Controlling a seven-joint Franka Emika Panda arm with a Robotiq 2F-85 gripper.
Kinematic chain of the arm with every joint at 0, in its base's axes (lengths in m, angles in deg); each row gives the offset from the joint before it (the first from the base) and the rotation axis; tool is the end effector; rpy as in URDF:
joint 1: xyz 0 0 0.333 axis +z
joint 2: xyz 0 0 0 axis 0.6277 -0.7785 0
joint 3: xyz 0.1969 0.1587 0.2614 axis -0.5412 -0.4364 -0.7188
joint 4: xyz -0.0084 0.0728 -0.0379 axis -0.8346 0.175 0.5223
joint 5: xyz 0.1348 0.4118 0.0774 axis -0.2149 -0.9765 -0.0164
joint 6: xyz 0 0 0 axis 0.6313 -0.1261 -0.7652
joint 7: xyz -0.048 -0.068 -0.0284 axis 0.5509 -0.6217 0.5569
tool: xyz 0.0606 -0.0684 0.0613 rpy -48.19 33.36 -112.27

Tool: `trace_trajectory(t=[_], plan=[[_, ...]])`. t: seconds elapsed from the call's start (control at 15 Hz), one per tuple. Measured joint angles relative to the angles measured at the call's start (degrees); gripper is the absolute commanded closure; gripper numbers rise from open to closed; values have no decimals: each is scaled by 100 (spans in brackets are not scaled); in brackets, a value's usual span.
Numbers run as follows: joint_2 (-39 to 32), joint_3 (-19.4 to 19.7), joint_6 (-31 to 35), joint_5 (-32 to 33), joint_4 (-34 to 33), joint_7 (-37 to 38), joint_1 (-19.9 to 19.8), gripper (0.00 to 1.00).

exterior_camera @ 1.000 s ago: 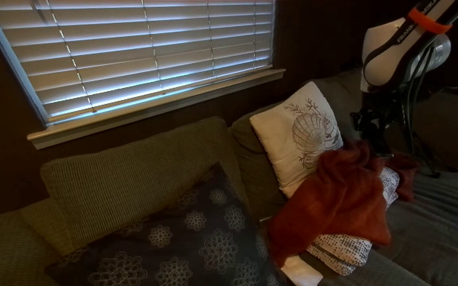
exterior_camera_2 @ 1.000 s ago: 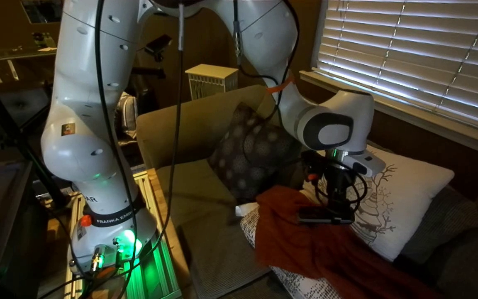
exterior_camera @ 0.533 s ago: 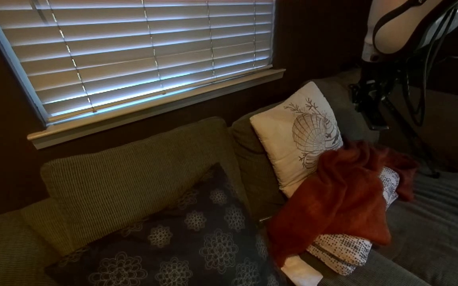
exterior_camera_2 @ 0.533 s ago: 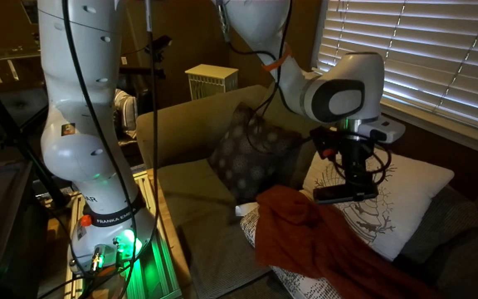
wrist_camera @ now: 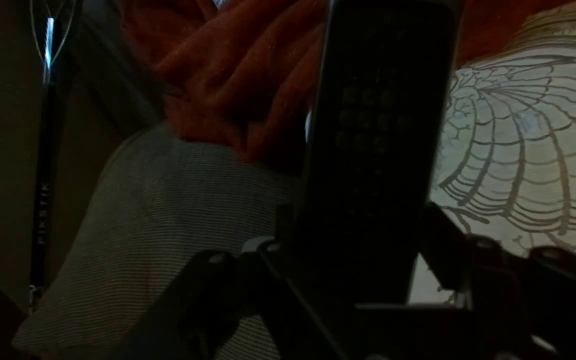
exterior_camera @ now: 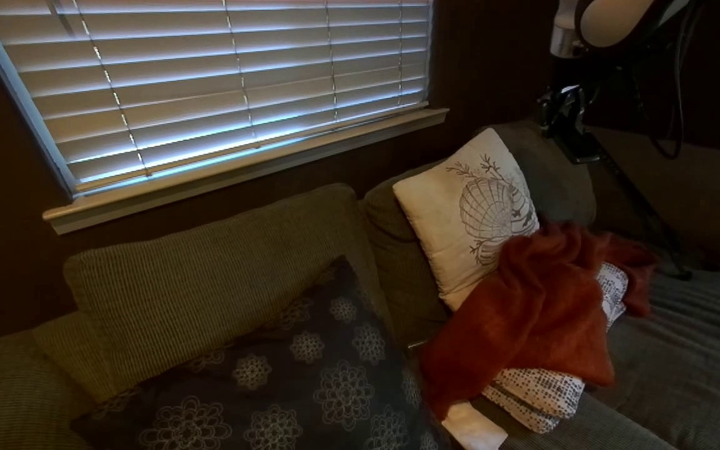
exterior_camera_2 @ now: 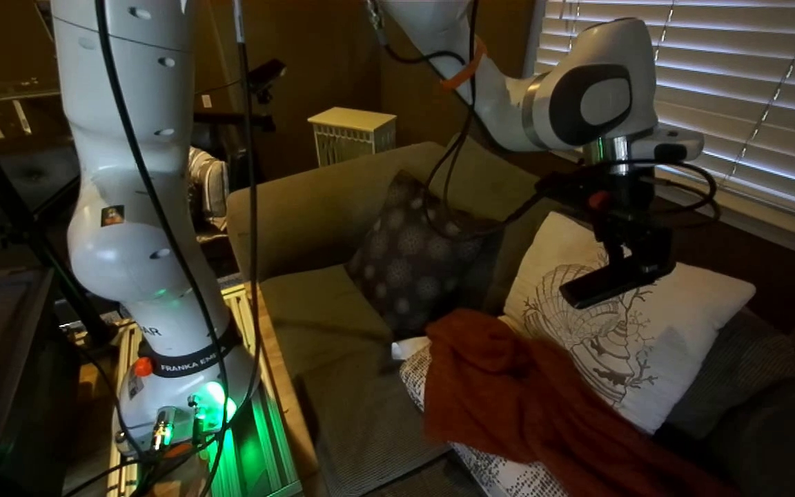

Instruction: Unfold the blanket and remove the remote from the blanket

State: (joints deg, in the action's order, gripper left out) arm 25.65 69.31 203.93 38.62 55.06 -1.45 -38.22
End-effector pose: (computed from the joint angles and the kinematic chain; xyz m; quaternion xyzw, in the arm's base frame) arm 0.6517 -0.2196 0.3637 0.9621 -0.1751 0.1091 0.1784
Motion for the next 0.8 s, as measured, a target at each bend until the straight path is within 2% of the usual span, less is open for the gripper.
trace_trajectory(t=[0.2, 0.27, 0.53, 0.8], plan=[[-38, -17, -24, 15, -53, -46, -16, 37], [-47, -17, -24, 18, -55, -54, -24, 62], [-51, -68, -7, 152, -57, -30, -60, 62], [-75, -107, 8, 1020, -282, -36, 1, 62]])
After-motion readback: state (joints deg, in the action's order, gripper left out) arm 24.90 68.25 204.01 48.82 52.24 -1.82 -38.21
